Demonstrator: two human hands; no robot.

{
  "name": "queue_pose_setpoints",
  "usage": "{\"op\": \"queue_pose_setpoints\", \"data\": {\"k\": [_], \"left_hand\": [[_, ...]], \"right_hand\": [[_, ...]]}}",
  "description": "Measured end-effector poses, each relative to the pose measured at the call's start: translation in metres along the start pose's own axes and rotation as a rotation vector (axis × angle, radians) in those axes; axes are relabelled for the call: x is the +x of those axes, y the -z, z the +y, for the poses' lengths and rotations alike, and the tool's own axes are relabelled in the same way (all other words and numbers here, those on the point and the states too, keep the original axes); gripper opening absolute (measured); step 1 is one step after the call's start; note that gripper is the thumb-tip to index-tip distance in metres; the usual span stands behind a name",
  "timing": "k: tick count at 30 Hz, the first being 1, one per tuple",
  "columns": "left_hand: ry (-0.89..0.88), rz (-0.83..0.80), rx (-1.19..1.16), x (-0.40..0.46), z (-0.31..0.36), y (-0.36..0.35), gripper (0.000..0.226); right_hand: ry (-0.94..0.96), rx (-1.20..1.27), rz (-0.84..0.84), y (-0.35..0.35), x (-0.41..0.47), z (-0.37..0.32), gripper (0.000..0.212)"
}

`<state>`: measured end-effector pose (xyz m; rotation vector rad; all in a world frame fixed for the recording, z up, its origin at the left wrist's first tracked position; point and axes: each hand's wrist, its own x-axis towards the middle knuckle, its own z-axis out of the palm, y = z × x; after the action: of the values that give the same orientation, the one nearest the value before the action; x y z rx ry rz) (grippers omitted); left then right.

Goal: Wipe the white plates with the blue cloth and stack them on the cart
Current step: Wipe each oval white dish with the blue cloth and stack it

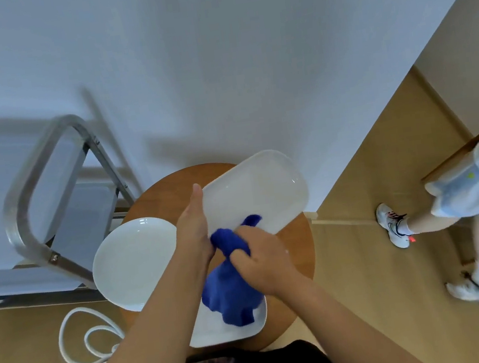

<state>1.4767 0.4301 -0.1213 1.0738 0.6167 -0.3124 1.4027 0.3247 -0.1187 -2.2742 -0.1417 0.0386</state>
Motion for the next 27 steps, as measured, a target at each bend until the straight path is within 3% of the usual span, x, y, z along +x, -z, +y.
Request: {"op": "queue_pose_setpoints", "data": {"k": [3,5,9,11,14,21,24,27], "left_hand": [[-0.007,-0.122,-0.018,-0.003,0.003,0.004,0.042],[-0.056,-0.193,-0.003,-0.005,0.006,0.007,0.04],[-0.12,-0.282,0.045,-0.015,0.008,-0.002,0.036],[-0.118,-0.289,0.078,-0.022,0.008,-0.011,0.038],[-0.153,-0.244,0.098,-0.025,0.008,-0.015,0.043],[-0.112,-0.111,0.067,-0.016,0.023,-0.006,0.045],[-0.011,-0.109,0.015,-0.015,0.032,-0.003,0.053],[-0.041,-0.091,0.011,-0.016,0.042,-0.004,0.039]], "right_hand": [[-0.1,0.244,0.166,0.032,0.007,0.007,0.017],[-0.196,0.314,0.323,0.049,0.017,0.008,0.009],[-0.189,0.169,0.605,0.052,0.046,-0.003,0.019],[-0.218,0.098,0.565,0.036,0.054,-0.01,0.039],[-0.196,0.064,0.448,0.014,0.053,-0.02,0.047],[0.14,-0.093,0.018,-0.006,0.024,-0.033,0.068],[0.297,-0.2,0.043,-0.001,0.013,-0.024,0.064],[0.452,-0.428,0.165,-0.003,0.003,-0.008,0.055]]}}
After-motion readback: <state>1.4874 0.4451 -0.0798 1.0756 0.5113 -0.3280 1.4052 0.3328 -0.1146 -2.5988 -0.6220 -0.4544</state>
